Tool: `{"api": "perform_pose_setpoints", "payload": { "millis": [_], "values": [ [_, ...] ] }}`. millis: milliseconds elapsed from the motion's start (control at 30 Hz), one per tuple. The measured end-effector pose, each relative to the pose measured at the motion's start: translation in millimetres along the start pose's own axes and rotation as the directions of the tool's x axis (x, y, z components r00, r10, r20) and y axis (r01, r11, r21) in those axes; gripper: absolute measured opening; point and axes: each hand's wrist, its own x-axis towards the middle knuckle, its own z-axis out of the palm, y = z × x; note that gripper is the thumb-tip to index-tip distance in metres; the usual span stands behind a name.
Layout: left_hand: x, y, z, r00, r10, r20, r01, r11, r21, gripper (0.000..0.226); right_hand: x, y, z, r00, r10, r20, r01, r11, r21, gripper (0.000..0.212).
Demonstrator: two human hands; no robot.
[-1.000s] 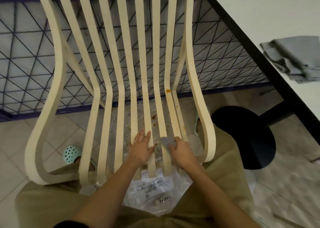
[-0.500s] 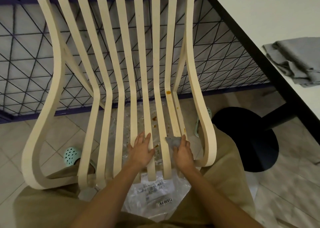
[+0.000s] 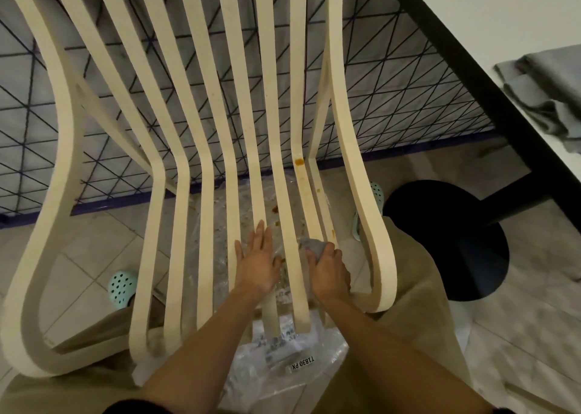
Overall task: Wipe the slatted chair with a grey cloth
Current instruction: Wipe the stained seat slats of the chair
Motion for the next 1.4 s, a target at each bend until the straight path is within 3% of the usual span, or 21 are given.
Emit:
{"api": "perform_pose_setpoints", "payload": {
  "millis": [233, 467, 867, 1200, 1400],
  "values": [
    [32, -4, -2, 1.000, -0.004, 0.012, 0.004, 0.999, 0.041, 0.072, 18, -12, 1, 0.998, -0.023, -0.058, 0.021, 0.999, -0.033, 0.037],
    [49, -2, 13, 0.996, -0.044, -0.071, 0.050, 0.995, 0.083, 0.076, 35, -20, 8, 0.995, -0.062, -0.084, 0.053, 0.993, -0.110, 0.044],
    [82, -4, 10, 0.993, -0.067, -0.101, 0.065, 0.998, -0.022, 0.079, 75, -46, 5, 0.992, -0.091, -0.087, 0.078, 0.987, -0.138, 0.044],
    [78, 6, 8, 0.974, -0.093, -0.206, 0.056, 0.982, -0.179, 0.089, 120, -72, 3, 0.992, -0.056, -0.111, 0.051, 0.998, -0.044, 0.036],
    [80, 4, 6, 0.976, -0.110, -0.190, 0.074, 0.979, -0.188, 0.093, 168, -94, 12, 0.989, -0.044, -0.142, 0.044, 0.999, -0.003, 0.041]
  ]
}}
